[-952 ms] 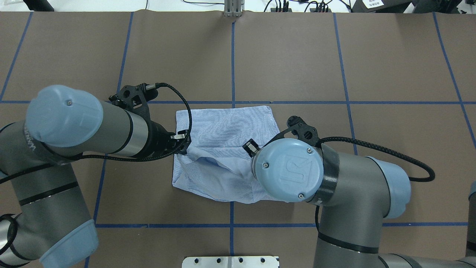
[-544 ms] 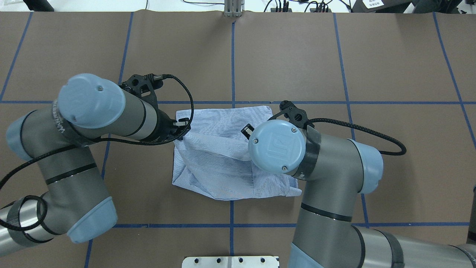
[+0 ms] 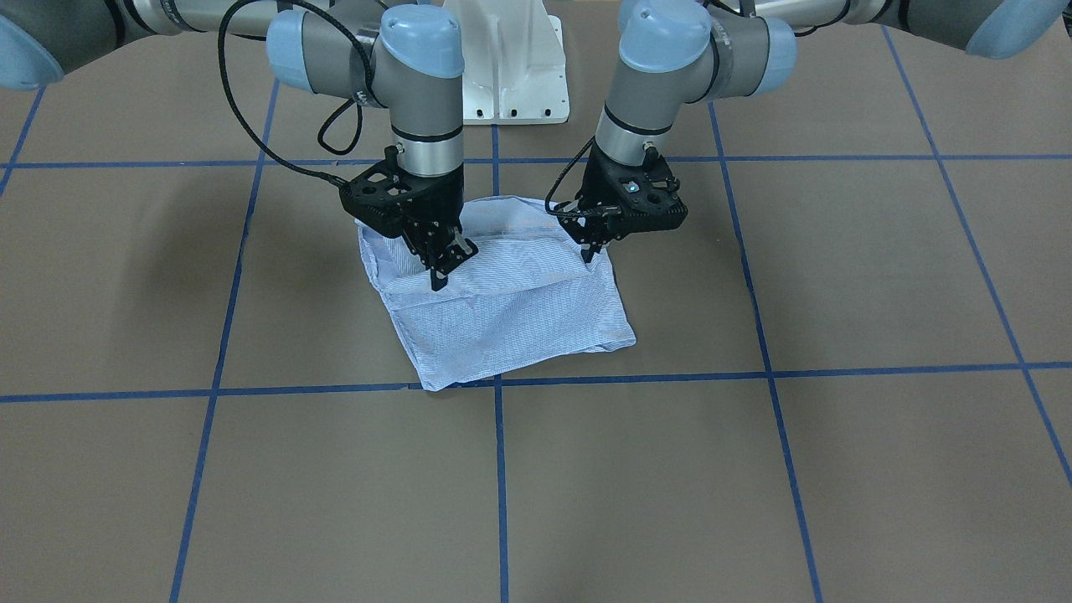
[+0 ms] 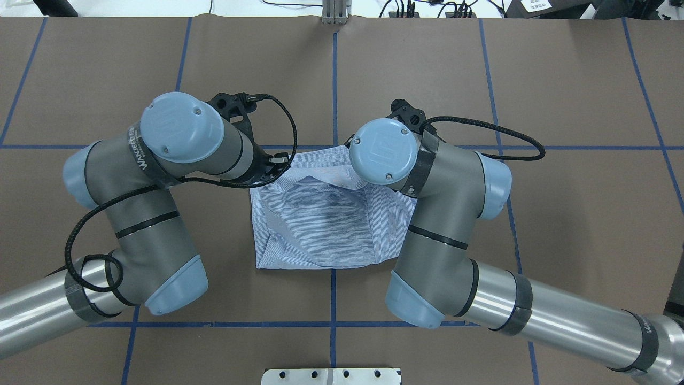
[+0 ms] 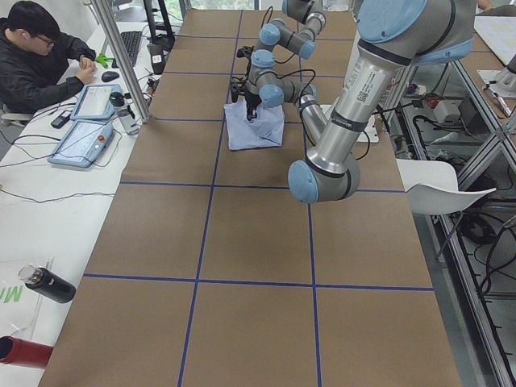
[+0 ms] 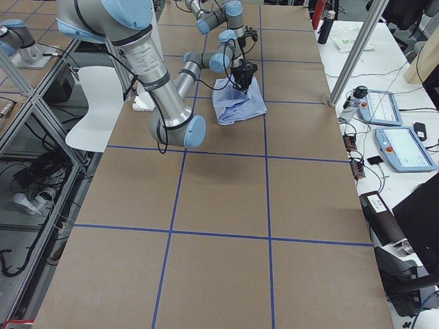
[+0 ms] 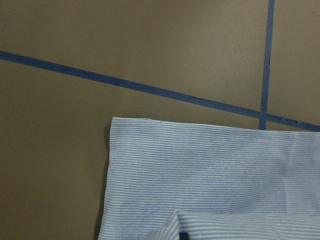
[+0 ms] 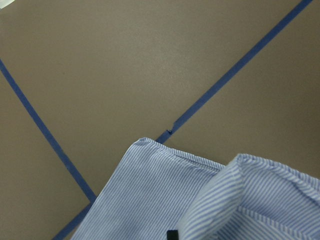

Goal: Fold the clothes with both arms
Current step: 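Lift the near edge with both grippers and fold it away from the robot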

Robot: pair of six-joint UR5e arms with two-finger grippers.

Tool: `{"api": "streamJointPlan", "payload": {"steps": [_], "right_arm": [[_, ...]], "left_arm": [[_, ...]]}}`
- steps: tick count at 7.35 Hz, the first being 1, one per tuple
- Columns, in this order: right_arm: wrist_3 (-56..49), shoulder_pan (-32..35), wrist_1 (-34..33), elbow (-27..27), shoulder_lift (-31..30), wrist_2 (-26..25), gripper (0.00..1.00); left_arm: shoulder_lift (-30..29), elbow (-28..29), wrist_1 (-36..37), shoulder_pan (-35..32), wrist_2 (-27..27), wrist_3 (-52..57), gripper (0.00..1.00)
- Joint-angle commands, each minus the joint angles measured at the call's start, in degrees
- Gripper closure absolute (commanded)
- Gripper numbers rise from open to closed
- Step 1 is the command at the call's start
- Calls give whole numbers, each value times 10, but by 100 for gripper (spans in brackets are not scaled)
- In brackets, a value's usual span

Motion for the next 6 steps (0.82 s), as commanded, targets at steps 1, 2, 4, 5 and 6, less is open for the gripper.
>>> {"api": "streamJointPlan", "payload": {"steps": [1, 2, 4, 5, 6], "right_arm": [[-33, 23, 10, -21, 2, 13, 100], [-60, 27, 18, -33, 4, 14, 87], [-151, 38, 38, -76, 30, 27, 0], [-158, 60, 35, -75, 44, 80, 0], [-164, 76, 32, -71, 54, 129, 0]], "left_arm": [[-16, 50, -41, -13, 0, 0, 100], [-16, 68, -63, -18, 0, 1, 72], [-14, 66, -68, -29, -3, 39, 0], [-8, 38, -65, -34, -6, 46, 0], [15, 2, -63, -40, -36, 80, 0]]}}
